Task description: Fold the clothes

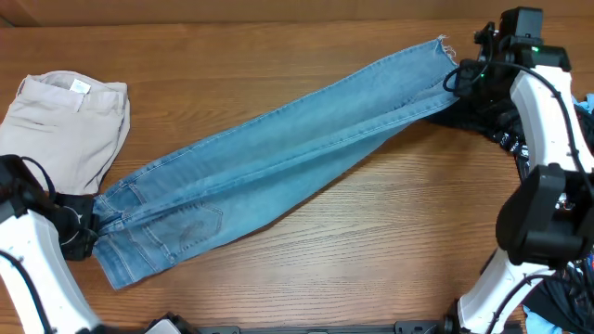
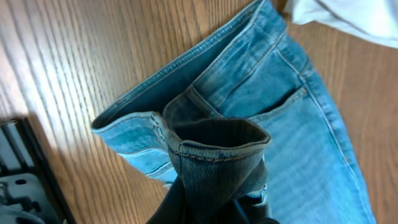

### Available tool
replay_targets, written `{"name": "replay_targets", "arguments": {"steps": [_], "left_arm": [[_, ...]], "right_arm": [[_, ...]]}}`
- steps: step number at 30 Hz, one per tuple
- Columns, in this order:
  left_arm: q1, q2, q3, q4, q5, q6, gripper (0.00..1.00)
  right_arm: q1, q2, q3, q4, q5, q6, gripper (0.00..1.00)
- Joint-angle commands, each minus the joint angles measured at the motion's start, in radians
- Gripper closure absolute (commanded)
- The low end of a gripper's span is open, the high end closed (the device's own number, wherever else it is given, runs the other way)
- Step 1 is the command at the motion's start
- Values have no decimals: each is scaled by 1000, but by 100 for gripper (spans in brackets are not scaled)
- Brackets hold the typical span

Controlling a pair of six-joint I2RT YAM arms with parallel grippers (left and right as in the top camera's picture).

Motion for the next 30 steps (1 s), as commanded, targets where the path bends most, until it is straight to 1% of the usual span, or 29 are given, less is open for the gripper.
{"name": "replay_targets", "arguments": {"steps": [1,7,10,13,15,17,18,19,20,21,22,23,24,25,26,27,28,30], "left_arm": [[13,59,3,41,-111,-14,96],[-21,130,3,117,-106,-13,96],[-56,156,3,150,-108,-13,96],[-84,179,3,182,-110,-14,96],[-91,184,3,197,-130,-15,96],[-91,184,3,206,-168,-26,96],[-91,184,3,214,-183,-26,96],[-91,184,3,220,-197,-25,96],[-91,184,3,220,-206,-26,96],[-91,184,3,220,-210,-25,93],[-91,184,3,220,-209,-25,89],[-91,184,3,220,-209,-25,76],[-91,184,3,220,-209,-24,73],[-91,184,3,220,-209,-12,72],[-91,184,3,220,-211,-3,69],[-91,184,3,224,-218,2,59],[-91,184,3,231,-224,10,54],[-90,182,5,251,-237,29,54]], "right_arm": [[-27,27,31,43,82,-10,96],[-1,68,31,71,82,-10,96],[16,69,31,113,82,-10,96],[36,71,31,157,82,-9,93],[51,80,31,202,77,-9,92],[74,101,31,302,48,-9,89],[85,112,31,360,33,-9,78],[98,124,31,414,12,-9,64],[110,134,31,455,-11,-9,52],[121,141,31,478,-32,-9,43],[133,146,31,489,-33,-8,36],[140,148,31,486,-19,-7,27],[143,148,31,475,-2,-5,22],[145,148,31,459,15,-5,20],[145,148,31,443,26,-5,19],[145,148,31,422,37,-5,20],[140,148,31,395,47,-5,20],[129,148,31,329,75,-5,19]]}}
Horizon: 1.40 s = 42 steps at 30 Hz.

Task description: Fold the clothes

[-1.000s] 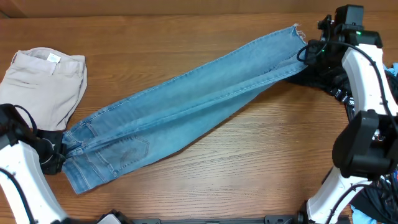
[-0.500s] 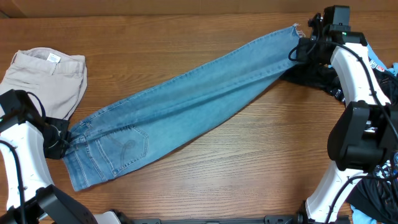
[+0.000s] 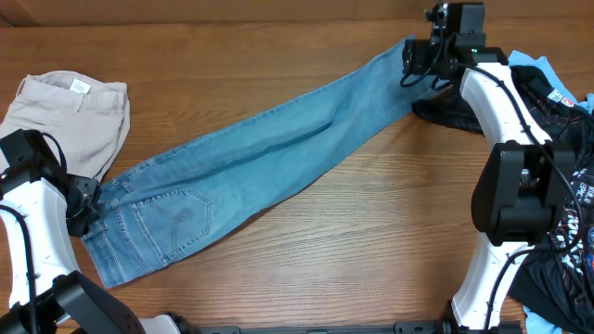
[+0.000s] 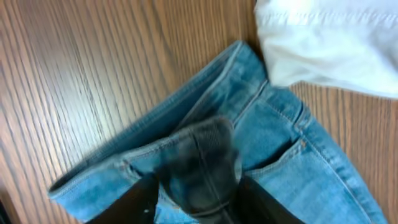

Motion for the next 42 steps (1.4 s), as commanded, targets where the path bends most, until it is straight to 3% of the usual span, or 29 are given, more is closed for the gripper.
{"name": "replay_targets", "arguments": {"steps": [1,6,10,13,20,28,32,36,42], "left_arm": [[6,-3,8,21,-68,39,54],[8,-7,92,35,-111,93,54],[6,-10,191,-68,77,186,58],[2,-8,198,-145,239,264,59],[-70,-6,95,-251,267,366,66],[-100,-6,-60,-94,156,384,64],[-100,-2,-145,119,122,364,56],[-100,30,-207,273,122,274,56],[-100,160,-219,292,122,227,56]], "right_arm": [[-31,9,21,-62,64,3,20],[-80,9,21,-106,54,21,20],[-104,9,21,-124,-107,14,22],[-106,10,21,-117,-125,10,22],[-106,29,21,-84,-183,10,22],[-106,48,21,-130,-192,11,22],[-104,48,21,-158,-193,11,22],[-103,48,21,-169,-197,11,22],[-107,49,20,-145,-199,29,17]]}}
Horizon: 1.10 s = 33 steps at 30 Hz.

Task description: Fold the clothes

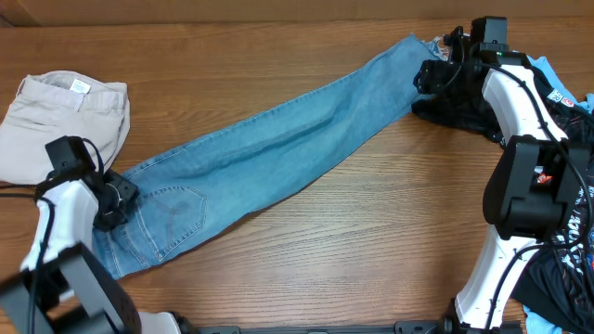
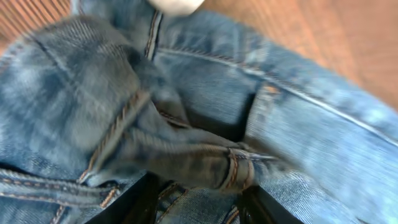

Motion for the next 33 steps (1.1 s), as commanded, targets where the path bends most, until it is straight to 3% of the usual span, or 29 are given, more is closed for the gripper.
{"name": "replay_targets", "arguments": {"steps": [1,17,24,26,30,33], "left_arm": [[0,72,-21,-10,-21,-45,56],[13,110,-21,-126,-27,-45,55],[13,110,-21,-125,-27,-45,54],[13,110,-21,-124,-28,-45,54],[13,110,-21,-122,-30,-45,53],[13,110,-21,-122,-30,-45,53]], "right_arm": [[-3,11,19,34,-8,35,16],[-21,138,19,280,-39,91,17],[-21,183,19,335,-39,102,22],[-21,185,19,346,-39,102,26],[-21,185,19,375,-38,130,43],[-21,185,19,385,-38,159,48]]}}
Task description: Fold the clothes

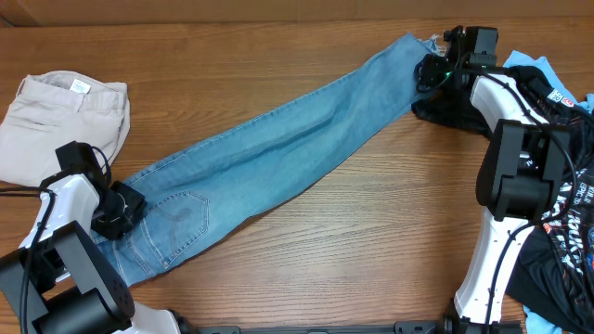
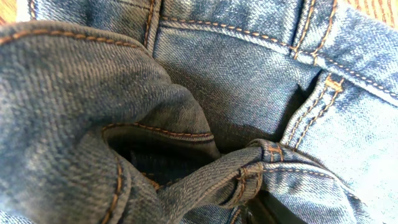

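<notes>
Blue jeans (image 1: 278,148) lie stretched in a diagonal across the table, waist at the front left, cuffs at the back right. My left gripper (image 1: 117,211) is shut on the bunched waistband (image 2: 249,168) beside a back pocket (image 1: 176,223). Close denim folds and a belt loop fill the left wrist view, and the fingers are almost hidden under them. My right gripper (image 1: 431,72) sits at the lower corner of the cuffs (image 1: 422,51), apparently shut on the hem. Its fingers blend into dark cloth behind them.
Folded beige trousers (image 1: 65,116) lie at the back left, close to my left arm. A black garment (image 1: 464,107) sits under the right arm. More clothes, blue (image 1: 543,70) and black printed (image 1: 566,232), are piled along the right edge.
My left gripper has shifted a little toward the front right with the waistband, and the denim is bunched closer to its camera. The right wrist has turned slightly left. The cuffs have stayed put.
At first the jeans were held taut, my left gripper on the waist at the front left and the right on the cuffs far right. Then both ends stood farther left and back. Later the cuffs had shifted slightly right and the waist was pushed inward, as it is now.
</notes>
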### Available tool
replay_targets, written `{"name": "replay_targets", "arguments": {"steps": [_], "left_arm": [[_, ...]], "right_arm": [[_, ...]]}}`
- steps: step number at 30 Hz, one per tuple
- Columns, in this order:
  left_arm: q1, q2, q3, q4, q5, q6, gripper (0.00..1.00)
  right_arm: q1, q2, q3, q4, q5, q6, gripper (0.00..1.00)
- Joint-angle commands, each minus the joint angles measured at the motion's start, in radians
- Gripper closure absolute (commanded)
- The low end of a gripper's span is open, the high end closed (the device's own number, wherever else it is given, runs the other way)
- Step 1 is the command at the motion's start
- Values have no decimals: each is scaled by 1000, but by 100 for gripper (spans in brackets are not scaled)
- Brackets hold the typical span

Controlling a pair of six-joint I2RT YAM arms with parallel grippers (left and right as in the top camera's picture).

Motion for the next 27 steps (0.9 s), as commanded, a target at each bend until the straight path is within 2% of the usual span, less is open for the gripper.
{"name": "replay_targets", "arguments": {"steps": [1,2,5,7,13,19,27], "left_arm": [[10,41,-31,-27,-20,-21,53],[10,41,-31,-27,-20,-21,53],[10,41,-31,-26,-20,-21,54],[10,41,-31,-26,-20,-21,53],[10,41,-31,-30,-47,-21,53],[11,41,-31,-35,-71,-21,53],[11,41,-31,-36,-87,-59,56]], "right_arm": [[-6,13,19,14,-9,39,51],[-6,13,19,15,-8,39,56],[-6,13,19,14,-8,40,86],[-6,13,19,18,-8,46,96],[-19,6,63,6,3,57,96],[-79,-11,193,-20,82,208,96],[-106,-2,183,-56,82,221,96]]}}
